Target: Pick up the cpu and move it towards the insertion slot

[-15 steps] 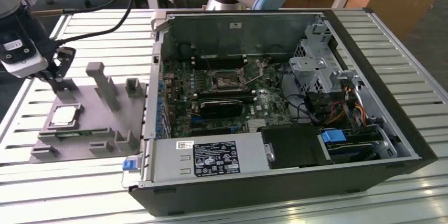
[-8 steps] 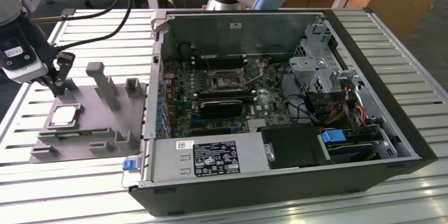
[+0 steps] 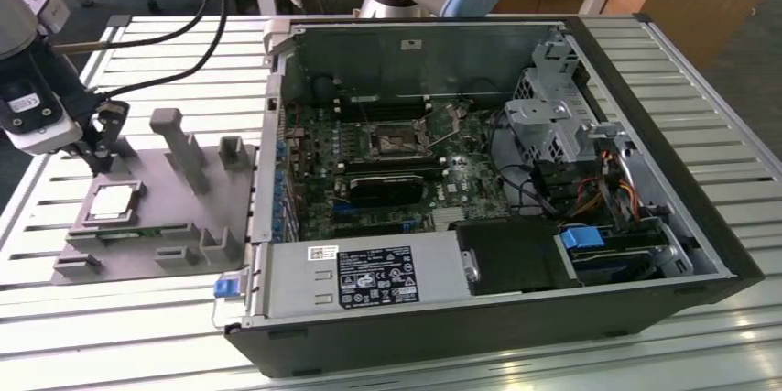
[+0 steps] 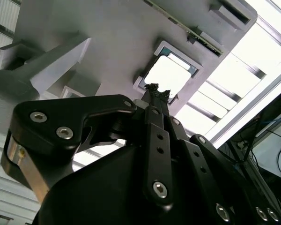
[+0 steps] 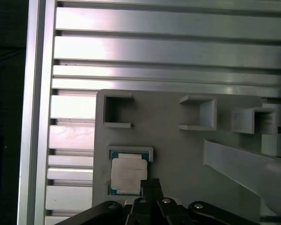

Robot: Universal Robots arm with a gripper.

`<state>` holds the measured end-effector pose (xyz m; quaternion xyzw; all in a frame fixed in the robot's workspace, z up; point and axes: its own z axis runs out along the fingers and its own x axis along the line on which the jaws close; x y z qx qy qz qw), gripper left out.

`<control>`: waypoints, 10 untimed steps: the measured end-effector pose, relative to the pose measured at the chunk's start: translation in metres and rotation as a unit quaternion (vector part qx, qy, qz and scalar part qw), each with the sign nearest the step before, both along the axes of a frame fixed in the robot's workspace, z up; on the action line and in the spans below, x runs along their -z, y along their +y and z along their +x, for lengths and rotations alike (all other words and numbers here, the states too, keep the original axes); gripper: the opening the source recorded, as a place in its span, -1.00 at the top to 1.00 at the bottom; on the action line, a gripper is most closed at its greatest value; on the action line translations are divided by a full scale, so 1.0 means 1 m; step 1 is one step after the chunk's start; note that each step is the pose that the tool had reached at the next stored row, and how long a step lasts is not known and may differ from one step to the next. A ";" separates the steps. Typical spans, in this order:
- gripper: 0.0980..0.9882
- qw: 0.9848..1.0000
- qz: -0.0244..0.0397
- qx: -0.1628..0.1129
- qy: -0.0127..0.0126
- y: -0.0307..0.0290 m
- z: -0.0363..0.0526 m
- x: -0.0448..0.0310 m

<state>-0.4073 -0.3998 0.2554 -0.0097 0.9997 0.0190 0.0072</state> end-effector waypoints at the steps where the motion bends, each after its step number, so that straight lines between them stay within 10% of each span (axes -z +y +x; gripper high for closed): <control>1: 0.99 1.000 0.000 0.000 0.000 0.0000 -0.0006 0.0017; 10: 0.99 1.000 0.000 0.000 0.000 -0.0001 -0.0056 0.0158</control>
